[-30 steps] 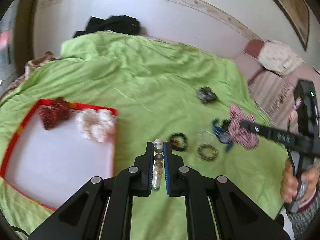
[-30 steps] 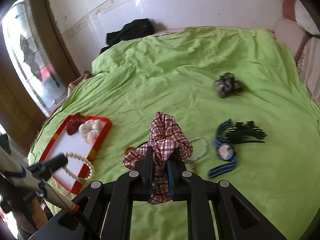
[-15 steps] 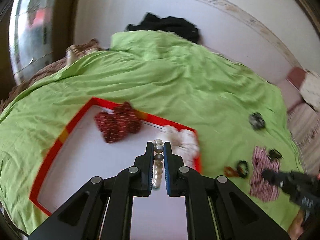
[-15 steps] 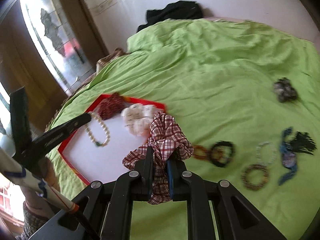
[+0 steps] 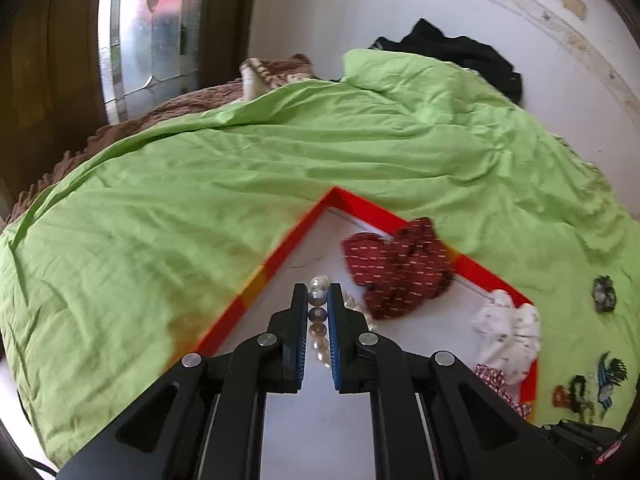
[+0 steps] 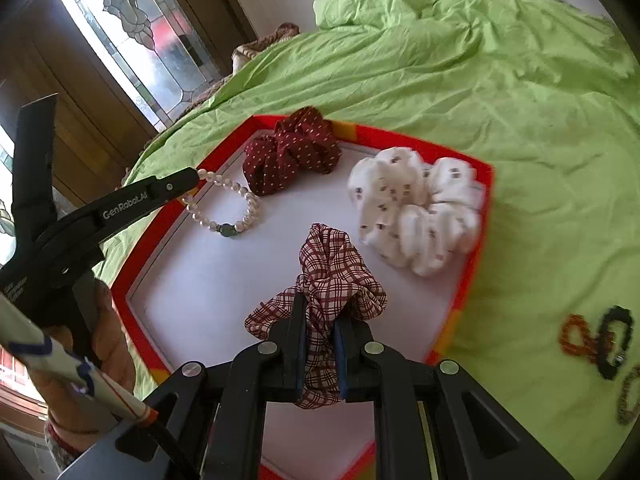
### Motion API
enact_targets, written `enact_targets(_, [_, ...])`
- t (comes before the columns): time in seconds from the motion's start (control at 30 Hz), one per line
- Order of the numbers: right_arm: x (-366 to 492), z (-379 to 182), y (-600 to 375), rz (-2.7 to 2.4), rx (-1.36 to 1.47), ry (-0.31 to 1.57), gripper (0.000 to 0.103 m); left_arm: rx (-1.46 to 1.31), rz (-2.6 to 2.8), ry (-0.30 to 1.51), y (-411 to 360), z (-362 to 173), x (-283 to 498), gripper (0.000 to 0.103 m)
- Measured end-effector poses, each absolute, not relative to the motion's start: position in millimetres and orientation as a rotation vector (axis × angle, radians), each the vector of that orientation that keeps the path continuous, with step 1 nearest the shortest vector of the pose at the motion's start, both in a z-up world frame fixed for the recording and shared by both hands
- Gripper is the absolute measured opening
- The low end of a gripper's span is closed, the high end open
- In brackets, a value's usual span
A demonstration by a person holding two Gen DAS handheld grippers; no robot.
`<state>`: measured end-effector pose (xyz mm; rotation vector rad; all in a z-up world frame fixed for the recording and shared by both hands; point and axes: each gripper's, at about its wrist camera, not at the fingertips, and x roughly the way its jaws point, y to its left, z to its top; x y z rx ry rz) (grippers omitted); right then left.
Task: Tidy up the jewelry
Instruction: 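Carry pearl bracelet and plaid scrunchie into the tray and open both tools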
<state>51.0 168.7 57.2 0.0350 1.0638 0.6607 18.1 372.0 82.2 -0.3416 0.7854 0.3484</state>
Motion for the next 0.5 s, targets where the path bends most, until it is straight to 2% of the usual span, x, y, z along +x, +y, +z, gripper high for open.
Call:
enact_targets(0.13, [54.9,52.3,183.2,0.667,0.021,1.067,0.014,-0.35,0.388,0.784,381.5,78.8,17.7,0.009])
enact_targets(0.27, [55.0,51.3,189.4,0.653,0.004,1.046,0.024,-0.368,0.391,0.765,385.0,81.9,11.8,0.009])
enact_targets(0.3, [54.7,51.7,189.4,0.652,0.002,1.042,0.033,-0.366,0.386,0.761,384.0,83.3,10.0,0.011])
enact_targets(0.33, [53.3,53.3,187.8,0.651,0.001,1.032,0.041,-0.364,0.381,0.756,382.7,84.8,8.3,0.017])
enact_targets(0.4, [51.6,57.5,185.3,0.648,0.004,1.018,0.051,-0.357,0.378,0.743,379.6,87.9,6.3,0.028])
enact_targets(0.43, [50.6,60.3,182.4,0.648,0.012,1.012,0.052,-0.35,0.378,0.729,377.4,90.6,4.1,0.031])
enact_targets(0.5, [48.6,65.1,176.0,0.647,0.024,1.005,0.052,-0.34,0.379,0.711,373.9,95.2,0.5,0.032])
